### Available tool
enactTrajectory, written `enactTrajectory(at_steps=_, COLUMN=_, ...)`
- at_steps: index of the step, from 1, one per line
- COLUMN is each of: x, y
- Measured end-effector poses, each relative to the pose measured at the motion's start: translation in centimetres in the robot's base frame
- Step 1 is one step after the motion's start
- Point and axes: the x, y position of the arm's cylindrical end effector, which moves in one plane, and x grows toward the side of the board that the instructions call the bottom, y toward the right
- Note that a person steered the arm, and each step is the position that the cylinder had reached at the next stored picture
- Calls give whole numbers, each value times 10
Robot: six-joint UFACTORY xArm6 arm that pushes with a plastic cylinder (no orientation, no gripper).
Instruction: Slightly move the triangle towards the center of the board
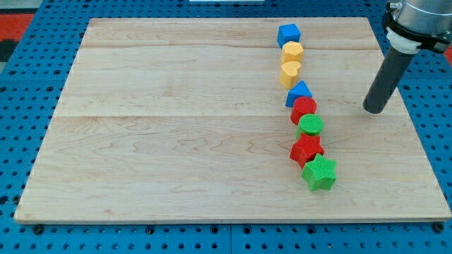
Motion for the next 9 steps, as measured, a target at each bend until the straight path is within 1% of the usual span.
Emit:
enactTrajectory(at_steps=2, x=-1, y=-5)
enactTrajectory(at_steps=4, x=-14, y=-42)
enactTrajectory(at_steps=5, x=-34, y=-57)
enactTrajectory(at_steps=6, x=-44, y=-88)
enactTrajectory(at_steps=7, x=-32, y=-50)
enactTrajectory(at_steps=8, x=-27, y=-96)
enactTrajectory(at_steps=9, x=-40, y=-126)
